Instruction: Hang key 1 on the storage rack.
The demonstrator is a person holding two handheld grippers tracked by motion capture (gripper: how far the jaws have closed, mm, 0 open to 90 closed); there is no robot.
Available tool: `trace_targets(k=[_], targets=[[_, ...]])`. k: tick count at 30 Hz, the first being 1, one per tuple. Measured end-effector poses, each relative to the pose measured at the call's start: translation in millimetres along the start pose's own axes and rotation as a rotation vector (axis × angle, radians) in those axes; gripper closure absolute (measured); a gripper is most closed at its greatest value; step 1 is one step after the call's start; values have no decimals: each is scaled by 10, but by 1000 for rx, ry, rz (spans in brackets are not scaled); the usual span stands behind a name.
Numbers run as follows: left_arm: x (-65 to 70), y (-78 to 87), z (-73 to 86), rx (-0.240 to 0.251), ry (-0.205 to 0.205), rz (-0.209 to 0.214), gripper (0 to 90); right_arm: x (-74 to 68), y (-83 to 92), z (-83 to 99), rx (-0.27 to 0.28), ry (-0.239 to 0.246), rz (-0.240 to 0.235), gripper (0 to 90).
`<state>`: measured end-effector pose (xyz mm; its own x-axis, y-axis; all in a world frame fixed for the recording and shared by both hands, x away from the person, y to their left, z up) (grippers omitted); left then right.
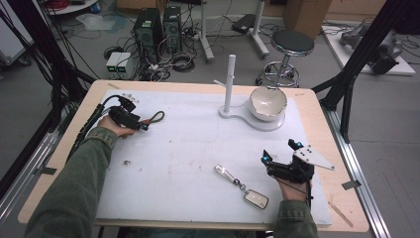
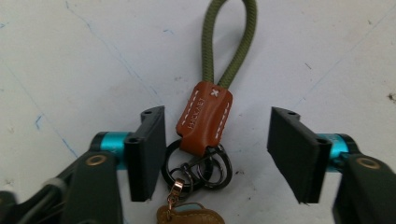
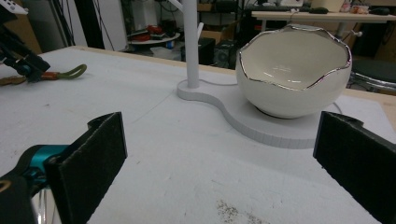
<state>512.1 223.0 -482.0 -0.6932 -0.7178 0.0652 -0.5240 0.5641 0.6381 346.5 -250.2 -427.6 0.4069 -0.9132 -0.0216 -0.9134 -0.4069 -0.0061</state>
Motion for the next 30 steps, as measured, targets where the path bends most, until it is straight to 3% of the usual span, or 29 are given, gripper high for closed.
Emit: trace_targets(k=[2,4,7,10,14,16,19,30], targets=[[1,-1,7,-7,-6,3,430,1,0,1,0,-2,0,15],[-14,-20,37,-23,-19,-4,550,4,0,2,-1,-3,0,15],[-30,-27,40,-23,-22,-26,619,11,0,-1,2,2,1,15],[-44,-28,35,-19,-33,-22,665,11,1,-1,1,0,1,15],[-47,-22,25,-14,-29,-13,695,9,1,-2,3,1,-1,15],[-46,-15,27,-7,10,7,714,9,4,-3,2,-1,-1,15],[-43,-1,27,-11,7,20,724,10,4,-2,1,-1,-1,15],[-63,212,-108,59,14,27,735,14,10,-13,8,-9,1,15]])
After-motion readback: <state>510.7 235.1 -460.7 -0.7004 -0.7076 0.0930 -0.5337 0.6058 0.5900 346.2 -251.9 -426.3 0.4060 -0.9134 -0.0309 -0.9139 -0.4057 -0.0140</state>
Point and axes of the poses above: each handheld gripper's, and its own axes: y roughly backward along the jaws, z roughly out of its underside, x roughly to its right, the point moved 8 cm from there along -y, roughly forward along the jaws, and after that the axes turned 14 degrees about x, right-handed, at the moved point
